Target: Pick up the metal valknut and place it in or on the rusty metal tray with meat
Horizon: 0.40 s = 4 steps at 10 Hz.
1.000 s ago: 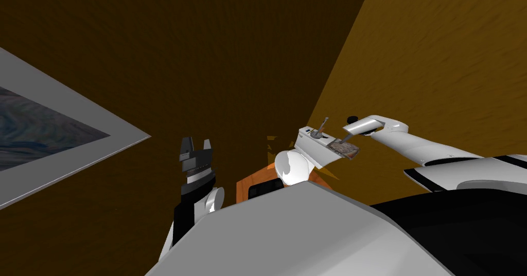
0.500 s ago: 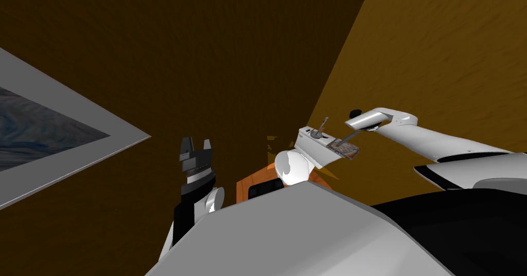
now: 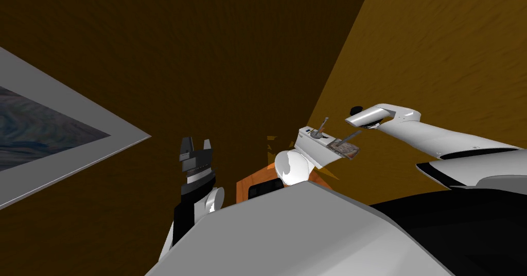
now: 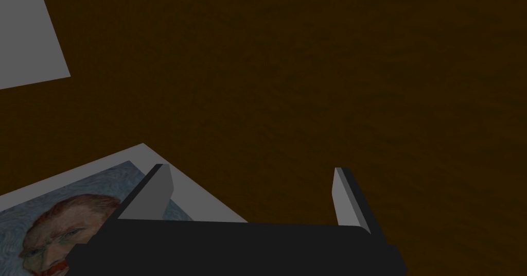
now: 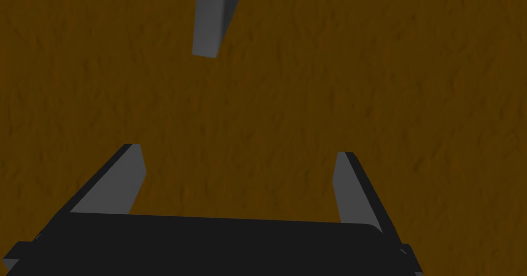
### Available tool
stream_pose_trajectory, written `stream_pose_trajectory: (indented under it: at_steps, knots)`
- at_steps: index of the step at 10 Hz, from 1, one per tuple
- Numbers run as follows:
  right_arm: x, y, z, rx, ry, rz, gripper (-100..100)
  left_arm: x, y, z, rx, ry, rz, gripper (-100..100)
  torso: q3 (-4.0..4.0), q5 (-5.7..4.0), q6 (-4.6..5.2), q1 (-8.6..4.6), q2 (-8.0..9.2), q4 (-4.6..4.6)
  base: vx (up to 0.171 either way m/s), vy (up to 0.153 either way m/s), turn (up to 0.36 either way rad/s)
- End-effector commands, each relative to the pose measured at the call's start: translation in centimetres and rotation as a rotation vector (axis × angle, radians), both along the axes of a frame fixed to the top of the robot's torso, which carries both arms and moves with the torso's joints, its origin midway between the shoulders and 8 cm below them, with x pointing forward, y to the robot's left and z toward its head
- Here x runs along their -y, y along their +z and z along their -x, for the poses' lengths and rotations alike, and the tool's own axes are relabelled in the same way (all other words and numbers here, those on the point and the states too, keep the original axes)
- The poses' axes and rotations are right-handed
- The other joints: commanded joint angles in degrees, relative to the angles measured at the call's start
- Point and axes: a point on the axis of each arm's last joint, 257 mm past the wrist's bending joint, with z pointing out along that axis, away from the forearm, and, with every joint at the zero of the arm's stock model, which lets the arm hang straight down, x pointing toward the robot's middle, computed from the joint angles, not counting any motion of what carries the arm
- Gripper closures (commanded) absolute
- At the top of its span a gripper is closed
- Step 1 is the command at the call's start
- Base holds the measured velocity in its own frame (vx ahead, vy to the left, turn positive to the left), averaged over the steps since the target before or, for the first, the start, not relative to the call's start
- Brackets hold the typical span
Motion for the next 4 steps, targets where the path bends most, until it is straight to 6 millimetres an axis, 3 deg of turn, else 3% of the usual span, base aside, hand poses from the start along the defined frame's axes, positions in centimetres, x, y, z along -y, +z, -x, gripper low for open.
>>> stream_pose_trajectory:
  at_steps: [1, 4]
  knots:
    - [0.0, 0.0, 0.0, 0.0, 0.0, 0.0, 0, 0.0, 0.0, 0.0, 0.0, 0.0, 0.0, 0, 0.0, 0.0, 0.0, 0.0, 0.0, 0.0, 0.0, 0.0, 0.0]
    - [0.0, 0.0, 0.0, 0.0, 0.0, 0.0, 0, 0.0, 0.0, 0.0, 0.0, 0.0, 0.0, 0, 0.0, 0.0, 0.0, 0.0, 0.0, 0.0, 0.0, 0.0, 0.0]
